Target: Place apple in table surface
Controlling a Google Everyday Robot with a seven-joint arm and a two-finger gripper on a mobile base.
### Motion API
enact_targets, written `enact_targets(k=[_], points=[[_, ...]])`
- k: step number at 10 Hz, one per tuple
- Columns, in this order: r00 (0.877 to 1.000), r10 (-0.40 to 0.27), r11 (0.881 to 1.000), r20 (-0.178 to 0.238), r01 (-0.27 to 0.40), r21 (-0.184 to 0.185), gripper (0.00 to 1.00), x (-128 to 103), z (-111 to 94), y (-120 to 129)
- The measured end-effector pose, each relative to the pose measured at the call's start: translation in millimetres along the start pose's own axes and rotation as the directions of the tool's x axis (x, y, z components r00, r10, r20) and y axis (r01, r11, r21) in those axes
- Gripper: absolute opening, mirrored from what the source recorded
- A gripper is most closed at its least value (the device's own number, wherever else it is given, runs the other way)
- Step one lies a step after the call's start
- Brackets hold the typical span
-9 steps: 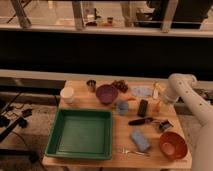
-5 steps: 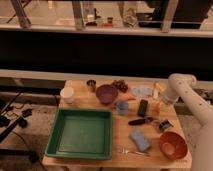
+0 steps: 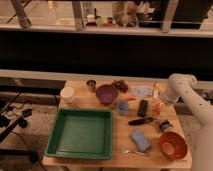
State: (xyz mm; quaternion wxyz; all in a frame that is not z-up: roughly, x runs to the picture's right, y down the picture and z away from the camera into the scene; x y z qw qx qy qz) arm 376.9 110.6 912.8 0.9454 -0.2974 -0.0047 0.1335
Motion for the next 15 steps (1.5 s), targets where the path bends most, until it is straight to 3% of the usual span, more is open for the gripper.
enact_targets(k=[4, 7, 10, 15], points=[[1.000, 0.002, 1.000, 0.001, -0.002, 0.000, 0.80, 1, 0, 0], [0.999, 0.045, 0.999, 0.016, -0.045, 0.020, 0.80, 5, -14, -4], [0.996, 0.082, 0.995, 0.042, -0.084, 0.050, 0.80, 7, -30, -10], [0.985, 0.137, 0.980, 0.107, -0.151, 0.131, 0.80, 14, -79, -23]])
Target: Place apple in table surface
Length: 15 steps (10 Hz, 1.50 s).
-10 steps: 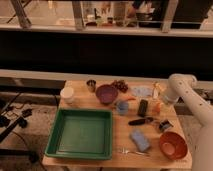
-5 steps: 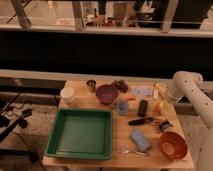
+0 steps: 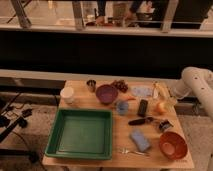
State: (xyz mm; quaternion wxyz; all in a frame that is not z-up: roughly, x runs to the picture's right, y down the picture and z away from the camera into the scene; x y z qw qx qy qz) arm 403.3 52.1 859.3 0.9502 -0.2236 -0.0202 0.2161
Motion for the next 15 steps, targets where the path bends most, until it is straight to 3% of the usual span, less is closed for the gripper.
enact_targets(k=[1, 15], points=[[1.000, 0.008, 1.000, 0.008, -0.009, 0.028, 0.80, 1.6, -12.4, -4.3], [1.000, 0.005, 1.000, 0.008, -0.005, 0.025, 0.80, -1.3, -10.1, -3.6]])
